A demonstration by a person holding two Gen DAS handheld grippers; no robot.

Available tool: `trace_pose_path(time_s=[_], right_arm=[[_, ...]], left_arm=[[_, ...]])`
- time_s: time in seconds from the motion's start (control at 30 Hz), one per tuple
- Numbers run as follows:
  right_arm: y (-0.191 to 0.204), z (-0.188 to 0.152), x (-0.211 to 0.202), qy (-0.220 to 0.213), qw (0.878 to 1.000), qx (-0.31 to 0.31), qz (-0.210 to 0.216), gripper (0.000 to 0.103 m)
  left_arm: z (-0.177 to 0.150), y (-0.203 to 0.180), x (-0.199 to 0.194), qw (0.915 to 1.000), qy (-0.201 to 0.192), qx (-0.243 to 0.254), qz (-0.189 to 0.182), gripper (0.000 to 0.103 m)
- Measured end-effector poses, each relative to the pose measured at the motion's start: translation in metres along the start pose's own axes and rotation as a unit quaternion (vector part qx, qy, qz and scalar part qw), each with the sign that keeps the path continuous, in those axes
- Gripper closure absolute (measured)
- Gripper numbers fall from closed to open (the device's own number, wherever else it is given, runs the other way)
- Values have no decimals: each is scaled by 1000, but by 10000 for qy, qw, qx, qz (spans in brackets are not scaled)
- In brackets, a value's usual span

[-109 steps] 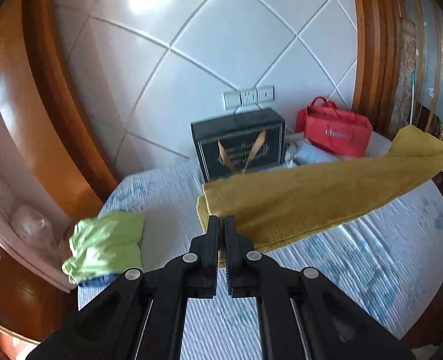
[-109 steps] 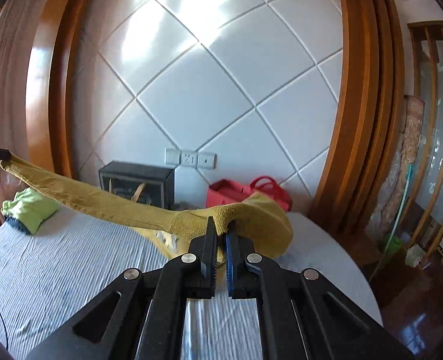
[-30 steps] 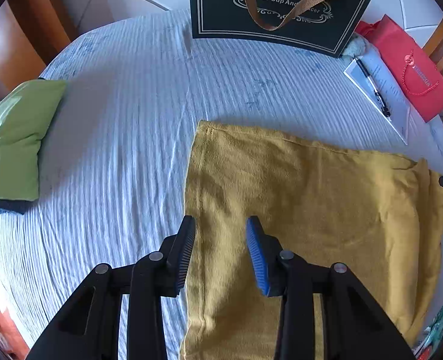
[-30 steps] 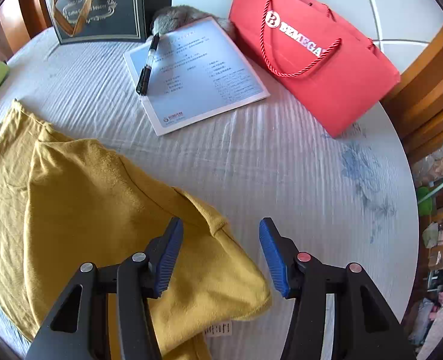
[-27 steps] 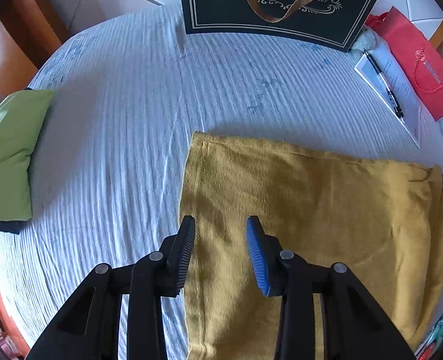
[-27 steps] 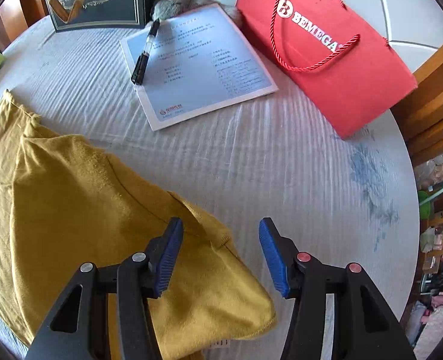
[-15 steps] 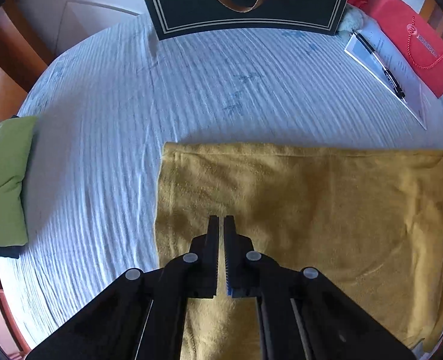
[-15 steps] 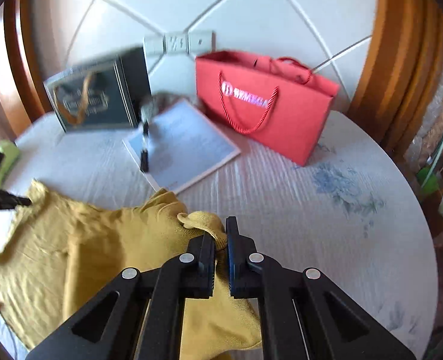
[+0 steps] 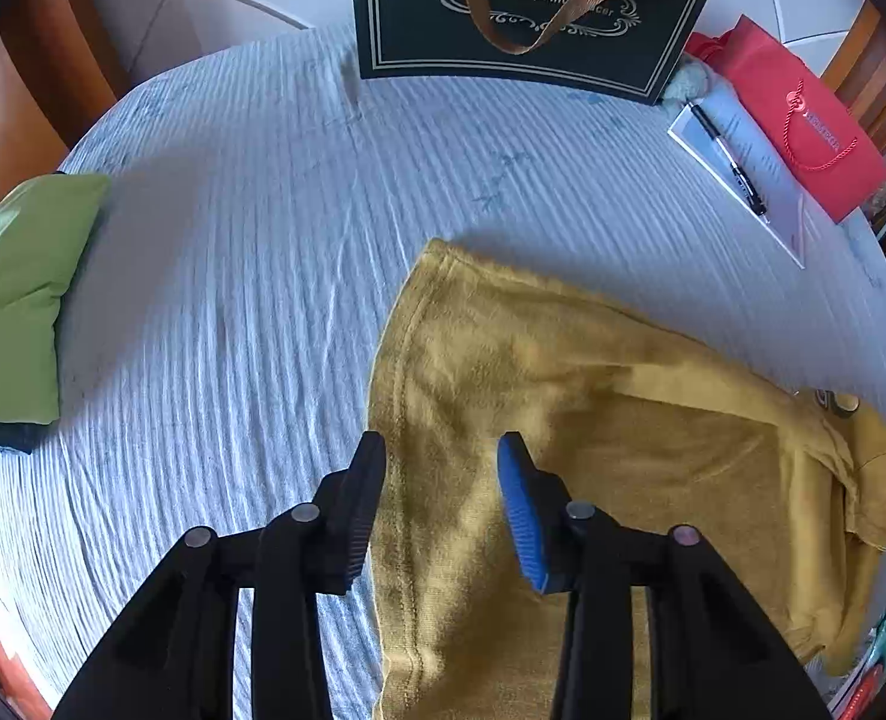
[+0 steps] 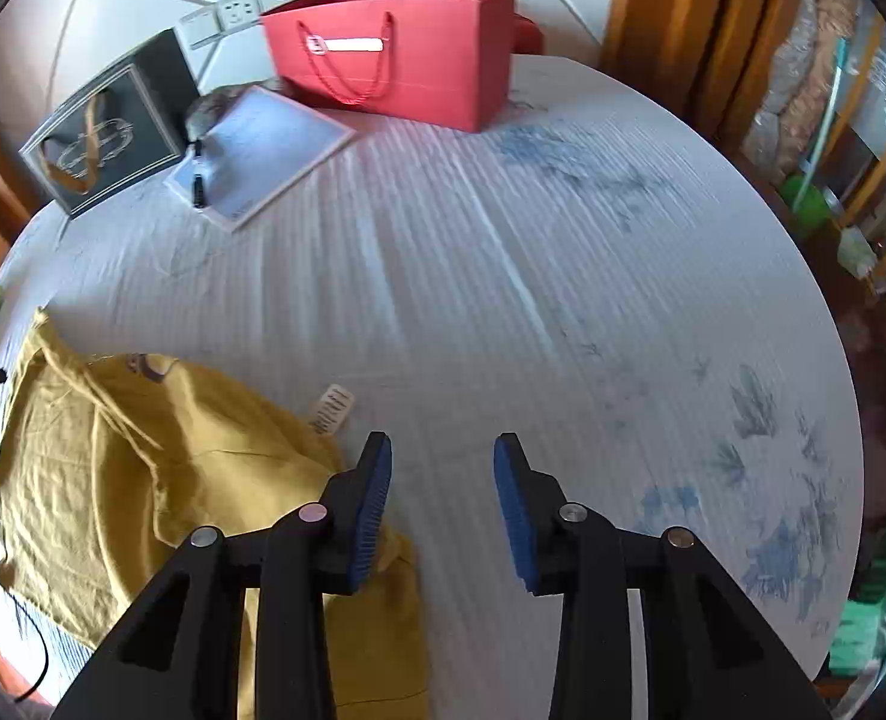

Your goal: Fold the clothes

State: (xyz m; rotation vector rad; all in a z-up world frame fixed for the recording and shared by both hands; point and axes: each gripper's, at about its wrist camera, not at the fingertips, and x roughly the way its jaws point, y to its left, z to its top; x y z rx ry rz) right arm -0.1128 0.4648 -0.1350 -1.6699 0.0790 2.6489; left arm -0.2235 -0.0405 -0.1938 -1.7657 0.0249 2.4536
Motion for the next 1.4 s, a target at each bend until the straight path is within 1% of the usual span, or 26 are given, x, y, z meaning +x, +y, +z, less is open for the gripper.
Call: trace_pose_path(time_s=[0.07,0.13,0.23,0.33,0.43,0.57,0.63,0.7,0.73,0.77,0.8,0.83,0.87,0.93,1.0,1.03,1.1,1.13,1.17,1.23,1.33,1.4], right_arm=[[10,-4,-3,40,9999,-131,105,67],[17,-13,-3,136,9995,-208,198,67],[21,-29,1,375,9988,-206,247,67],[23,-41,3,496,9982,-137,316,67],[24,-49,5,622,9970,-68,452,65],[29,-52,16,787,9949,28,631,58],[33,-51,28,929,9934,72,674,58],[36,-49,38,1012,9923,92,711,58],[38,-47,43,1048,9918,100,730,67],[41,-44,46,1040,9918,64,739,88],[44,-39,46,1003,9926,-23,679,94],[47,-33,45,938,9939,-147,553,97],[51,-25,41,784,9956,-301,414,98],[52,-3,26,345,9979,-501,210,98],[48,24,7,-133,9984,-538,120,98],[45,39,0,-281,9980,-543,134,98],[39,66,-12,-513,9970,-550,162,98],[36,77,-15,-567,9967,-557,180,98],[36,83,-15,-577,9965,-571,191,98],[40,90,-12,-576,9963,-612,199,98],[42,84,-1,-454,9969,-605,229,98],[40,79,6,-368,9974,-574,245,98]], left_arm=[[9,-2,2,10000,-37,32,19,61],[28,-4,13,9999,-12,110,100,61],[52,-9,30,9992,64,254,290,61],[67,-16,43,9984,135,418,359,61],[75,-24,55,9971,214,618,388,61],[78,-32,68,9958,271,790,377,61],[77,-35,71,9954,228,863,338,61],[74,-37,70,9950,186,942,287,64],[73,-39,69,9947,185,985,216,79],[71,-42,68,9945,199,1023,121,99],[69,-44,67,9939,194,1076,155,100],[68,-47,66,9929,149,1147,263,101],[69,-47,61,9927,54,1154,349,102],[72,-44,50,9926,-172,1092,496,102],[80,-34,35,9939,-393,916,477,102],[86,-27,28,9947,-450,809,447,102],[90,-19,29,9962,-325,755,303,102],[91,-15,32,9967,-238,745,222,95],[93,-12,34,9971,-150,734,142,76],[91,-8,38,9973,-33,732,49,51],[83,-9,45,9971,-60,749,120,51],[82,-10,53,9970,-47,770,89,51]])
